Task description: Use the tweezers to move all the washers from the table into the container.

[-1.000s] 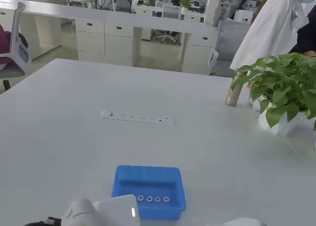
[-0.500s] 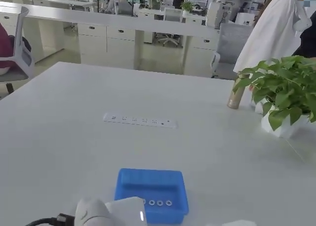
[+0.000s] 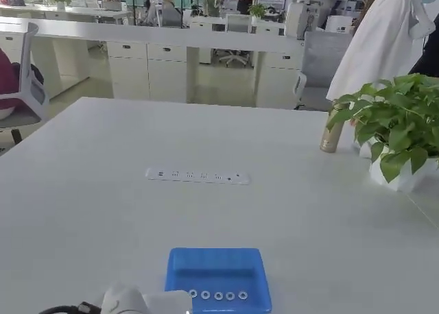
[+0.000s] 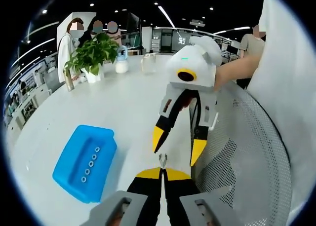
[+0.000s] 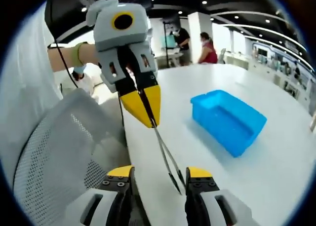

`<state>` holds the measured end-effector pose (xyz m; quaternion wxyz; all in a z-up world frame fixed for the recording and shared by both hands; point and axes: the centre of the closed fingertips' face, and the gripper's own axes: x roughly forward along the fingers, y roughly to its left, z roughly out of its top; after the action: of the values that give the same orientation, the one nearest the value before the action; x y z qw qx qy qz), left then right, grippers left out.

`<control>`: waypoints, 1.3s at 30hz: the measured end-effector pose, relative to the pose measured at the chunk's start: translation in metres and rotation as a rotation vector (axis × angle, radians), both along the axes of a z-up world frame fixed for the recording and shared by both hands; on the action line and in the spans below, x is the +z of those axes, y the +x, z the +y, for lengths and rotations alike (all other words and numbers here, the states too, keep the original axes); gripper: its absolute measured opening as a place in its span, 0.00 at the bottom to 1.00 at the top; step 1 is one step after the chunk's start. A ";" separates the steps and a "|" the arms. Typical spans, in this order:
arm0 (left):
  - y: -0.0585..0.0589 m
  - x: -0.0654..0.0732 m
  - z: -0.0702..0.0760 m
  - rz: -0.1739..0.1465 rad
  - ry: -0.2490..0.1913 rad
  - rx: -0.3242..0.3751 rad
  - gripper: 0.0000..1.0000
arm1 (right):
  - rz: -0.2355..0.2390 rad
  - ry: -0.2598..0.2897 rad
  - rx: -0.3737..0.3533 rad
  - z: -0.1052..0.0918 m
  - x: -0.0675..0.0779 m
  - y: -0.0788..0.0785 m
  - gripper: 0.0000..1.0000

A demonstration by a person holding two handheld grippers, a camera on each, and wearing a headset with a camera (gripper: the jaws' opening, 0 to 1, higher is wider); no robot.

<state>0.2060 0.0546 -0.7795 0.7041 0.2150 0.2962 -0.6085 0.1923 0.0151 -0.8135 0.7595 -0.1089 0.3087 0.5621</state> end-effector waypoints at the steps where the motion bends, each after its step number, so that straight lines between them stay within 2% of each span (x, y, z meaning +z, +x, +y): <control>1: 0.001 -0.003 0.002 0.002 0.011 -0.007 0.00 | 0.000 0.004 -0.032 -0.005 0.003 0.001 0.41; 4: 0.003 -0.007 0.005 0.013 0.029 -0.009 0.00 | -0.029 0.057 -0.155 -0.022 0.022 0.012 0.45; 5: 0.004 -0.009 0.006 0.017 0.030 -0.004 0.00 | -0.053 0.089 -0.214 -0.030 0.033 0.019 0.48; 7: 0.006 -0.014 0.007 0.042 0.044 0.016 0.00 | -0.099 0.118 -0.294 -0.042 0.049 0.029 0.51; 10: 0.008 -0.027 0.012 0.065 0.081 0.055 0.00 | -0.154 0.106 -0.360 -0.058 0.060 0.037 0.52; 11: 0.008 -0.029 0.013 0.065 0.092 0.058 0.00 | -0.168 0.095 -0.374 -0.063 0.062 0.039 0.52; 12: 0.008 -0.036 0.018 0.052 0.132 0.056 0.00 | -0.174 0.091 -0.389 -0.066 0.063 0.041 0.52; 13: 0.008 -0.039 0.019 0.049 0.142 0.062 0.00 | -0.171 0.082 -0.410 -0.069 0.062 0.043 0.52; 14: 0.008 -0.040 0.018 0.063 0.129 0.075 0.00 | -0.170 0.065 -0.435 -0.073 0.060 0.045 0.52; 15: 0.005 -0.040 0.016 0.093 0.110 0.093 0.00 | -0.174 0.060 -0.449 -0.075 0.059 0.047 0.52; 16: 0.003 -0.041 0.016 0.115 0.100 0.105 0.00 | -0.178 0.060 -0.462 -0.076 0.059 0.049 0.52; 18: 0.002 -0.047 0.020 0.118 0.125 0.113 0.00 | -0.179 0.060 -0.481 -0.076 0.058 0.051 0.52; 21: -0.001 -0.060 0.030 0.106 0.222 0.104 0.00 | -0.180 0.076 -0.522 -0.075 0.061 0.053 0.49; 23: -0.003 -0.063 0.030 0.107 0.240 0.100 0.00 | -0.179 0.091 -0.528 -0.071 0.063 0.053 0.49; 27: -0.004 -0.071 0.031 0.142 0.275 0.109 0.00 | -0.183 0.103 -0.538 -0.067 0.064 0.052 0.49; 30: -0.005 -0.077 0.036 0.145 0.339 0.105 0.00 | -0.175 0.119 -0.534 -0.062 0.065 0.047 0.49; 34: -0.006 -0.082 0.037 0.160 0.381 0.094 0.00 | -0.184 0.092 -0.525 -0.062 0.062 0.042 0.49; 39: -0.008 -0.083 0.038 0.202 0.417 0.095 0.00 | -0.189 0.101 -0.544 -0.066 0.066 0.040 0.48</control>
<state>0.1985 0.0925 -0.8626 0.6391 0.2794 0.4942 -0.5189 0.2322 -0.0504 -0.7472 0.9122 -0.0363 0.2260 0.3398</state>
